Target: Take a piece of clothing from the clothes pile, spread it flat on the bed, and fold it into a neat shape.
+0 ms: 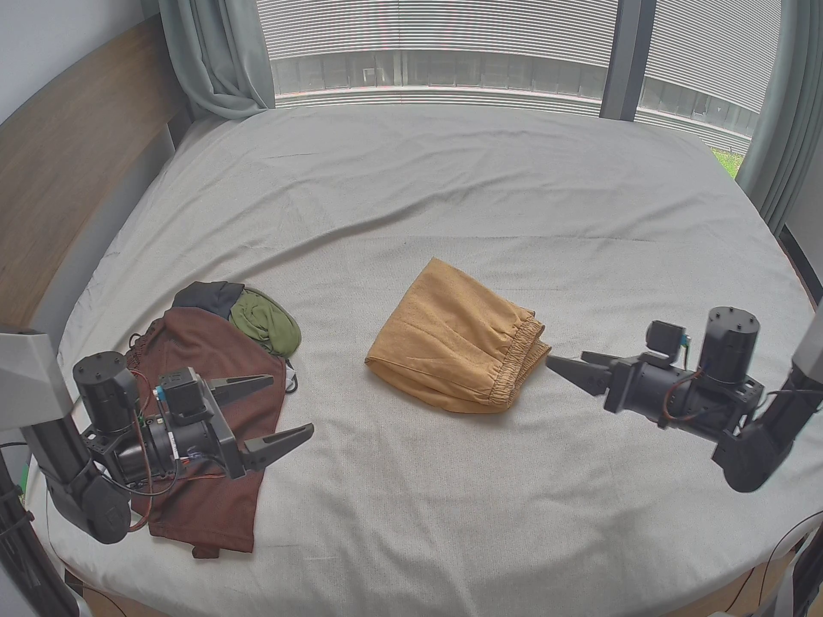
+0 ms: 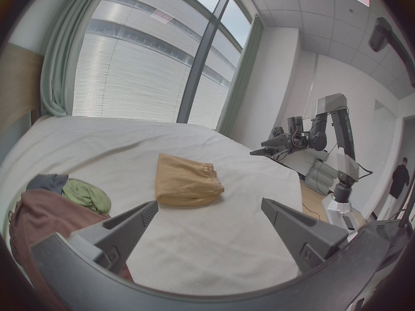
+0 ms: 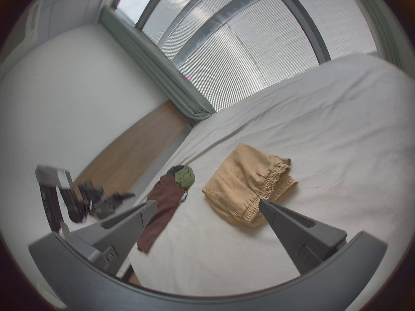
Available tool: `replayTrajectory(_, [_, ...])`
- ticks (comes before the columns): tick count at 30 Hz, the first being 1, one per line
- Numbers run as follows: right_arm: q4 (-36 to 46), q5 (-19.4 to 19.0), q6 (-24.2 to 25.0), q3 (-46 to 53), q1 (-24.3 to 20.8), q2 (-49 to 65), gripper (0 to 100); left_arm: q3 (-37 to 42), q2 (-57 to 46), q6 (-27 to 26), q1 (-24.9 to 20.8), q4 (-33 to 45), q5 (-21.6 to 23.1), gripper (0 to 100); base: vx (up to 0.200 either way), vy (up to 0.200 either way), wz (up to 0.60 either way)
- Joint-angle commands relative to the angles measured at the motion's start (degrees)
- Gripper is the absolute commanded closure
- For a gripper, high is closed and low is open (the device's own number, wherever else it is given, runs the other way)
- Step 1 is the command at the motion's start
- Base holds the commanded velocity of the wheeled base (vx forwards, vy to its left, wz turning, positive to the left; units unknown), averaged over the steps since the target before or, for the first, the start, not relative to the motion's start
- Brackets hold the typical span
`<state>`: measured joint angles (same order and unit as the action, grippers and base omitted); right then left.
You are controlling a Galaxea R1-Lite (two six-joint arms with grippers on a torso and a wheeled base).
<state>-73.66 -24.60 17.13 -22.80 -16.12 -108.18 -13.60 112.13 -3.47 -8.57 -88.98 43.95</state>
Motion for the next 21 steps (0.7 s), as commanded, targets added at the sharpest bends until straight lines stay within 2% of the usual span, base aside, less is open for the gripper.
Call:
replayTrajectory(1, [0.09,0.87,-8.60,11.19,4.69,12.20,0,7.28,-11.85,-1.10,-1.27,0.03,2.63,0,0.000,0.000,0.00])
replayTrajectory(4, [0.09,1.31,-11.94,15.15,7.24,16.69,0,10.88,-17.21,-1.01,-2.42,0.12,2.90,0,0.000,0.000,0.00])
replayTrajectory(6, [0.09,1.31,-11.94,15.15,7.24,16.69,0,10.88,-17.21,-1.01,-2.42,0.12,2.90,0,0.000,0.000,0.00])
replayTrajectory(7, [0.44,1.31,-13.70,17.44,9.08,21.08,0,13.25,-21.78,-0.74,-3.30,0.12,2.90,0,0.000,0.000,0.00])
replayTrajectory(14, [0.44,1.31,-15.19,22.01,11.81,28.99,0,13.60,-28.98,0.31,-4.17,0.56,3.07,0,0.000,0.000,0.00])
replayTrajectory(17, [3.96,1.22,-15.63,22.71,12.42,36.37,0,13.60,-33.64,0.57,-6.72,3.02,3.07,0,0.000,0.000,0.00])
replayTrajectory(21, [12.75,1.31,-15.99,22.71,13.13,46.48,0,13.60,-40.32,1.10,-9.18,8.12,3.07,0,0.000,0.000,0.00])
